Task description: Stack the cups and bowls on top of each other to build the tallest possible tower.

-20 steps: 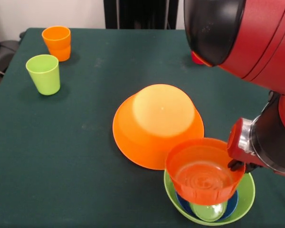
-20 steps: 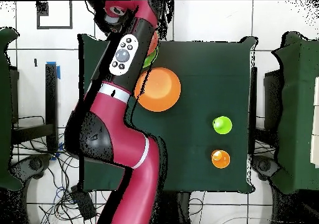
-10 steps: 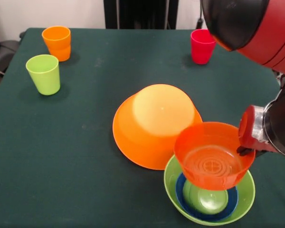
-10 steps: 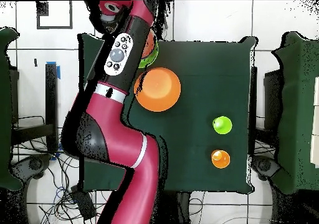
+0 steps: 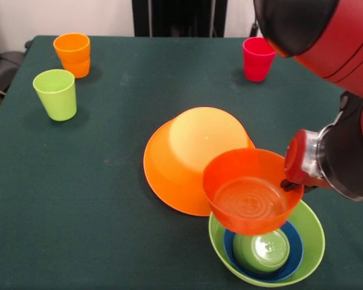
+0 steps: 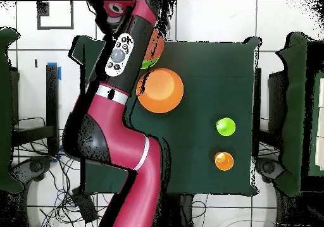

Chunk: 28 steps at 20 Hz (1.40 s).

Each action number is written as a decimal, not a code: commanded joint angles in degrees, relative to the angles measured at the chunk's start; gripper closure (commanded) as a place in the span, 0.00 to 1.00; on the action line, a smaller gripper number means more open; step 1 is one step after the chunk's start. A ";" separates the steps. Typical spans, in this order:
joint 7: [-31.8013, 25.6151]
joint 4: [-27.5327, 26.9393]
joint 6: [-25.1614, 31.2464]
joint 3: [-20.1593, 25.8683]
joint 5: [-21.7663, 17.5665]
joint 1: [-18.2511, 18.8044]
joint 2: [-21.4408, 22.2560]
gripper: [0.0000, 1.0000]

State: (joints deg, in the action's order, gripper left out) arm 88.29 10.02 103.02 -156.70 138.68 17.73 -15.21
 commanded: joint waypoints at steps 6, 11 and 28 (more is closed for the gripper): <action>-9.74 -4.75 3.91 12.07 -27.36 1.63 -1.82 1.00; -8.70 -0.65 0.48 32.23 -45.76 -1.77 -6.31 1.00; -18.77 29.24 -18.61 81.40 -79.52 -22.94 -7.29 1.00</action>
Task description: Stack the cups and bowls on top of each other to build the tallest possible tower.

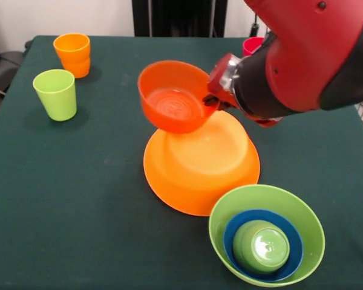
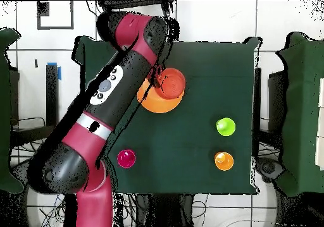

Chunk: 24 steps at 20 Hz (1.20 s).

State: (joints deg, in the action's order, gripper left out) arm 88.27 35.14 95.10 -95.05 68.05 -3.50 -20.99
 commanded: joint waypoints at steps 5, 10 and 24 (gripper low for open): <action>-18.74 3.74 -21.48 27.43 -12.31 -1.66 -1.48 1.00; -19.38 -1.11 -25.22 31.43 -16.58 0.53 -1.98 1.00; -9.93 -2.70 -15.62 38.50 -24.58 0.57 0.36 0.00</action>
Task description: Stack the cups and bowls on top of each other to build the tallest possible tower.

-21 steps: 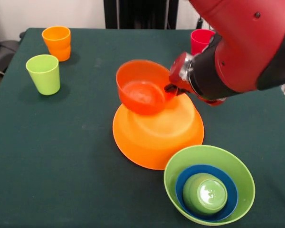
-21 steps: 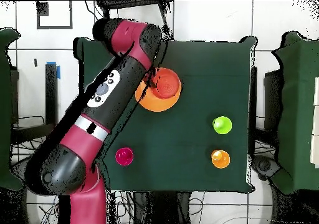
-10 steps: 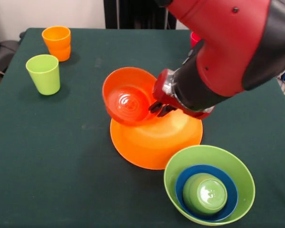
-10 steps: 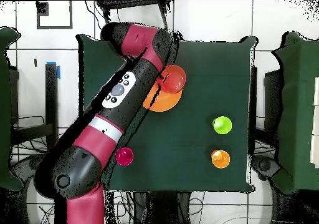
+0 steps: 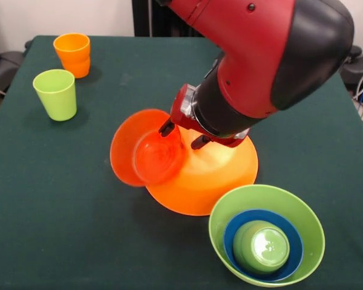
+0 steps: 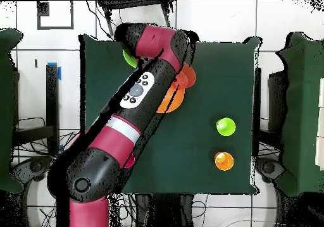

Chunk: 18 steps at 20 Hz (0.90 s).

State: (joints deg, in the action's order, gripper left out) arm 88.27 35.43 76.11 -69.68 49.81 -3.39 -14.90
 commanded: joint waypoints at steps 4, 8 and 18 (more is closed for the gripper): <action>-8.23 -2.71 4.66 14.92 -7.71 0.19 -5.12 0.00; -6.94 -2.16 4.01 17.07 -8.65 0.15 -4.48 0.00; -6.09 -1.38 3.56 21.46 -11.42 0.09 -2.86 1.00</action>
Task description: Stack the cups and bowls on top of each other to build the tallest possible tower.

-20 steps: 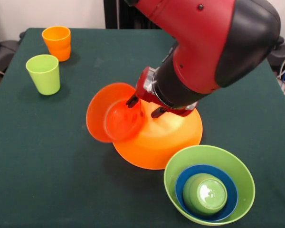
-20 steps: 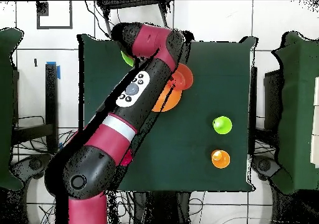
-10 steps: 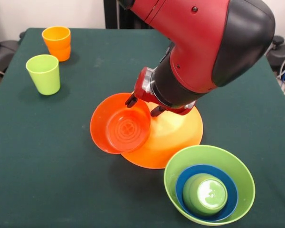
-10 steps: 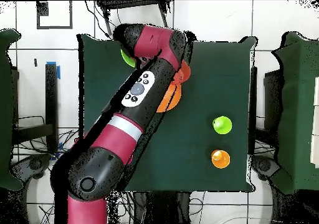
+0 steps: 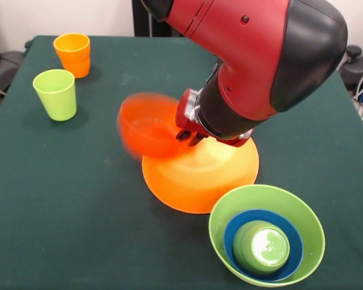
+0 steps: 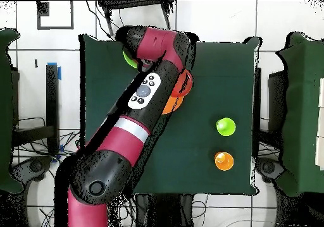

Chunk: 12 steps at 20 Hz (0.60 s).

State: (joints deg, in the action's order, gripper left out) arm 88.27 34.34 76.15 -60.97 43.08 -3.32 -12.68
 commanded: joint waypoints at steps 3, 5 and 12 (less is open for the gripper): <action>-5.20 0.22 4.09 13.45 -5.77 -0.30 -4.29 1.00; -4.76 0.78 4.77 13.87 -6.53 -0.65 -3.51 1.00; -4.02 4.80 6.15 16.75 -8.14 -2.27 -0.30 1.00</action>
State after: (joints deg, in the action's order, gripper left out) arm 88.27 34.38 76.21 -56.12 38.84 -3.62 -10.92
